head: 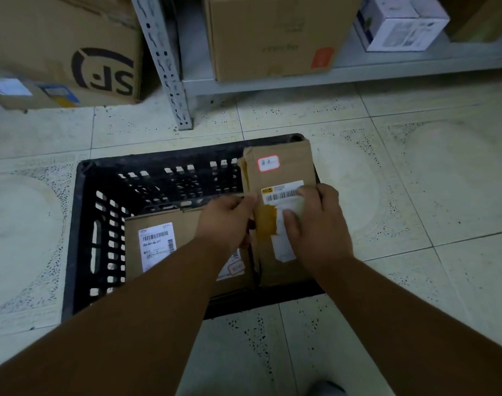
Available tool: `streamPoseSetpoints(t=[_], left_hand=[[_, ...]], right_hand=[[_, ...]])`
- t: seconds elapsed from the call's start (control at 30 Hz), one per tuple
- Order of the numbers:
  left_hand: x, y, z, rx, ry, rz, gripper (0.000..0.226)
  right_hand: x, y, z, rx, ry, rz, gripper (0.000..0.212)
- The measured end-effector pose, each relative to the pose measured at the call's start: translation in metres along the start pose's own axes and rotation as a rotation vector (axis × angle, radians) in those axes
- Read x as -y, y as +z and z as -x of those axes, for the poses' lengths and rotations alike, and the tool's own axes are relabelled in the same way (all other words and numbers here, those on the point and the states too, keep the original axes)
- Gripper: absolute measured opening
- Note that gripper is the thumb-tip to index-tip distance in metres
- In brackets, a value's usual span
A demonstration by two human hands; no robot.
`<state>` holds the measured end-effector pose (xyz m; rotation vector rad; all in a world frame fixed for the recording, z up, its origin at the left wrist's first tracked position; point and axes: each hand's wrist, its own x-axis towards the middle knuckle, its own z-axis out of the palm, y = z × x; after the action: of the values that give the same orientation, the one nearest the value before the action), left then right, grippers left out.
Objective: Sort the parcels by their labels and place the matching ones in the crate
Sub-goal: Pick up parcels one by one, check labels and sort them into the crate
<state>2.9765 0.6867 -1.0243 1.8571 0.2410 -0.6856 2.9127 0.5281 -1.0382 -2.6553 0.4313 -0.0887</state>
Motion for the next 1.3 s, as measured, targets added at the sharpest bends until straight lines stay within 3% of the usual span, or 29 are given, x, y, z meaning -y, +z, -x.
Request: streamPoseSetpoints(t=[0.23, 0.43, 0.53, 0.63, 0.87, 1.0, 1.1, 1.2, 1.3], left_hand=[[0.018, 0.012, -0.021, -0.021, -0.027, -0.298, 0.025], [0.040, 0.024, -0.043, 0.072, -0.030, -0.552, 0.017], [0.052, 0.026, -0.048, 0.071, -0.040, -0.603, 0.018], [0.053, 0.028, -0.048, -0.027, 0.031, -0.603, 0.018], [0.058, 0.037, -0.052, -0.023, 0.097, -0.697, 0.029], [0.061, 0.044, -0.048, 0.029, 0.091, -0.612, 0.031], [0.063, 0.048, -0.048, 0.057, 0.098, -0.574, 0.033], [0.066, 0.047, -0.047, 0.072, 0.033, -0.530, 0.034], [0.067, 0.045, -0.048, 0.074, -0.042, -0.508, 0.034]], right_hand=[[0.002, 0.018, -0.001, 0.229, -0.044, 0.236, 0.055], [0.000, 0.036, -0.007, 0.472, 0.014, 0.312, 0.071], [-0.005, 0.044, -0.009, 0.563, -0.049, 0.337, 0.065], [-0.011, 0.051, -0.012, 0.628, -0.092, 0.316, 0.062], [-0.009, 0.046, -0.036, 0.691, -0.074, 0.308, 0.048], [-0.005, 0.050, -0.030, 0.622, -0.115, 0.343, 0.048], [-0.005, 0.054, -0.027, 0.587, -0.109, 0.311, 0.060], [-0.013, 0.056, -0.026, 0.603, 0.038, 0.192, 0.073], [-0.015, 0.058, -0.024, 0.619, 0.073, 0.165, 0.076]])
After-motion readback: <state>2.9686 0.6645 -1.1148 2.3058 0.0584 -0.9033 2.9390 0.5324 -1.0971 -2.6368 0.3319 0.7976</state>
